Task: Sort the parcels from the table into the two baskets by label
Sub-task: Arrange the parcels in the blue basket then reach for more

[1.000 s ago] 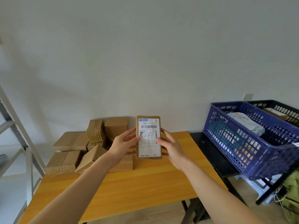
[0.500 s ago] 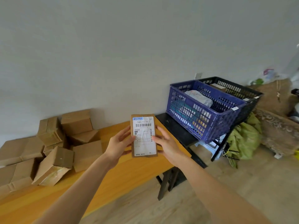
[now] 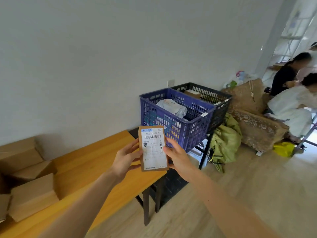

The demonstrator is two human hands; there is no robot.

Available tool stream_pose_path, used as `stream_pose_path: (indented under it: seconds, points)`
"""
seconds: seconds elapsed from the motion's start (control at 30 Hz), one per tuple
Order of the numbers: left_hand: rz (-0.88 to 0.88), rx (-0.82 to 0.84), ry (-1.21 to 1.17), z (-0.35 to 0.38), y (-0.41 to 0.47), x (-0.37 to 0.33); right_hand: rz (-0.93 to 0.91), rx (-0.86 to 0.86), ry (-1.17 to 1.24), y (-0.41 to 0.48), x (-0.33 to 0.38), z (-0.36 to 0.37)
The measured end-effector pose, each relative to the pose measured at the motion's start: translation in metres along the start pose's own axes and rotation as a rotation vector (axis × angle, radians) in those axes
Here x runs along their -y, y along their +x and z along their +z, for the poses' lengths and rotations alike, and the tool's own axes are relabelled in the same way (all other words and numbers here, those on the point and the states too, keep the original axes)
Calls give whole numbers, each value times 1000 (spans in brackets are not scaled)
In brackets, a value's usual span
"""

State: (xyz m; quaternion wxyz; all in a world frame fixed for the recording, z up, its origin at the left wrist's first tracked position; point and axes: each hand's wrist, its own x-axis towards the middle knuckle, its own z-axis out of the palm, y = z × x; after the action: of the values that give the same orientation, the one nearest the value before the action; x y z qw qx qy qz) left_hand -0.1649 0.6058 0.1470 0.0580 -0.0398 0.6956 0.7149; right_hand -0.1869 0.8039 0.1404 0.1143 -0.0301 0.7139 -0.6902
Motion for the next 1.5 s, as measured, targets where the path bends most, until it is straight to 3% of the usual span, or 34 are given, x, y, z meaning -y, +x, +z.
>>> stream_pose_path:
  seconds: [0.4, 0.73, 1.03, 1.5]
  points:
    - [8, -50, -12, 172, 79, -22, -8, 54, 31, 52, 12, -186]
    - [-9, -77, 23, 256, 149, -39, -35, 39, 50, 101, 18, -281]
    - [42, -28, 47, 275, 240, -59, -29, 8, 83, 189, 36, -322]
    - [80, -146, -10, 239, 396, -92, -42, 116, 29, 371, 83, -321]
